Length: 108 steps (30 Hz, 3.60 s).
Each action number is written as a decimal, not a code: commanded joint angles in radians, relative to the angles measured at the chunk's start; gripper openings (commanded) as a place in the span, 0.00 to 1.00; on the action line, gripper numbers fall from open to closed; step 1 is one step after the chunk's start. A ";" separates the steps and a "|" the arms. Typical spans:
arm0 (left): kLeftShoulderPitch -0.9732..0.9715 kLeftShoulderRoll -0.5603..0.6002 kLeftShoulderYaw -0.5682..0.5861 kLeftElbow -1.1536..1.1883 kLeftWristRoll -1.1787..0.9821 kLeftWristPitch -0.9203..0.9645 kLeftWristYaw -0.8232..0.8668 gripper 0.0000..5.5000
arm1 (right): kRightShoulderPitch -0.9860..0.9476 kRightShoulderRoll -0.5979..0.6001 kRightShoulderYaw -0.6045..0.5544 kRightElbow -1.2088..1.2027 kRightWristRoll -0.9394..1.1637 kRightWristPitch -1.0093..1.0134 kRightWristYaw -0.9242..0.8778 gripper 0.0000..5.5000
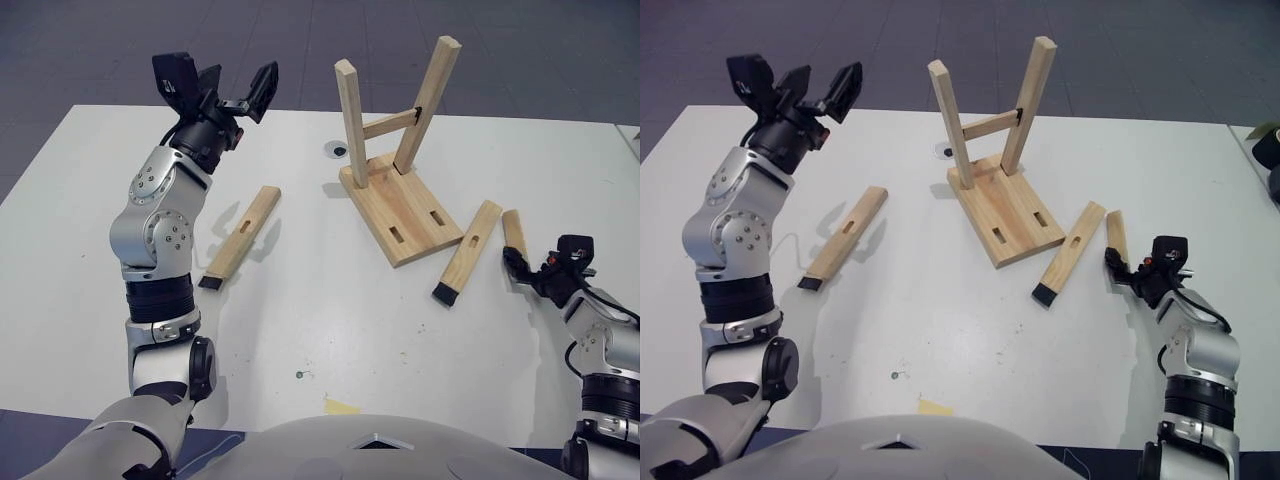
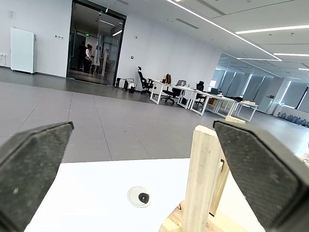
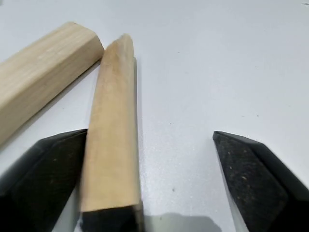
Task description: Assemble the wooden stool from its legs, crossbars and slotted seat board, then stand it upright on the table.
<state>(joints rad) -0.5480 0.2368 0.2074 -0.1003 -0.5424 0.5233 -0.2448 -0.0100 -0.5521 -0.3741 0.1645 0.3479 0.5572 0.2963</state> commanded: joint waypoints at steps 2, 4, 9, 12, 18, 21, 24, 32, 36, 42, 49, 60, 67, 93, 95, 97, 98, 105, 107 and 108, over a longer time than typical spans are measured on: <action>-0.002 0.000 -0.006 0.002 0.013 -0.003 0.000 0.98 | 0.039 -0.026 0.086 0.005 -0.100 0.041 -0.014 0.70; 0.001 0.000 -0.013 0.000 0.019 -0.004 -0.002 0.98 | 0.032 -0.016 0.086 0.006 -0.096 0.036 -0.004 0.64; 0.002 0.003 -0.014 0.002 0.024 -0.006 -0.004 0.98 | 0.023 -0.003 0.086 0.012 -0.084 0.039 0.011 0.51; 0.001 0.000 -0.015 0.002 0.024 -0.008 -0.003 0.98 | 0.029 0.010 0.078 0.019 -0.070 0.062 0.014 0.42; -0.002 0.001 -0.012 0.004 0.023 -0.011 0.001 0.98 | 0.021 0.039 0.048 0.062 -0.023 0.110 0.020 0.25; -0.007 0.003 -0.007 0.011 0.024 -0.017 0.003 0.98 | 0.005 0.049 0.048 0.065 -0.013 0.105 0.020 0.24; -0.011 0.003 -0.005 0.013 0.024 -0.019 0.004 0.98 | -0.019 0.056 0.053 0.056 -0.021 0.031 0.026 0.24; -0.092 0.008 0.062 -0.026 -0.078 0.023 0.022 0.98 | -0.208 0.159 -0.005 -0.111 -0.190 -0.640 -0.217 0.24; -0.131 0.005 0.095 -0.089 -0.288 0.140 -0.036 0.98 | -0.231 0.187 0.167 -0.250 -0.250 -0.729 -0.134 0.24; -0.061 -0.008 0.086 -0.141 -0.562 0.299 -0.102 0.98 | -0.232 0.230 0.367 -0.349 -0.300 -0.779 -0.031 0.24; -0.082 -0.054 0.053 -0.114 -0.613 0.315 0.007 0.98 | -0.219 0.280 0.455 -0.391 -0.305 -0.779 0.000 0.24; -0.077 -0.099 0.023 -0.130 -0.742 0.344 0.077 0.98 | -0.256 0.355 0.541 -0.379 -0.304 -0.771 0.030 0.24; -0.065 -0.091 0.006 -0.147 -0.769 0.344 0.099 0.85 | -0.279 0.391 0.573 -0.368 -0.313 -0.769 0.034 0.24; -0.084 0.004 -0.078 -0.207 -0.539 0.253 -0.003 0.08 | -0.262 0.395 0.578 -0.358 -0.326 -0.755 0.046 0.24; -0.091 0.007 -0.074 -0.217 -0.533 0.249 -0.008 0.08 | -0.263 0.395 0.576 -0.351 -0.331 -0.750 0.045 0.32; -0.097 0.009 -0.065 -0.220 -0.529 0.242 -0.011 0.08 | -0.259 0.394 0.574 -0.351 -0.336 -0.745 0.041 0.36; -0.103 0.017 -0.055 -0.219 -0.522 0.234 -0.012 0.08 | -0.257 0.394 0.573 -0.350 -0.338 -0.743 0.039 0.40; -0.054 0.197 0.085 -0.062 -0.311 0.097 -0.028 0.08 | -0.230 0.370 0.509 -0.330 -0.328 -0.733 0.016 0.60; 0.029 0.238 0.071 -0.030 -0.247 0.079 -0.081 0.08 | -0.212 0.354 0.479 -0.331 -0.331 -0.730 0.005 0.66; 0.072 0.254 0.057 -0.027 -0.214 0.069 -0.102 0.08 | -0.205 0.347 0.467 -0.331 -0.332 -0.728 0.001 0.70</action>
<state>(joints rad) -0.5723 0.4569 0.2969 -0.1504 -0.8245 0.6062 -0.2954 -0.2368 -0.1884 0.1237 -0.1734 0.0187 -0.1844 0.3064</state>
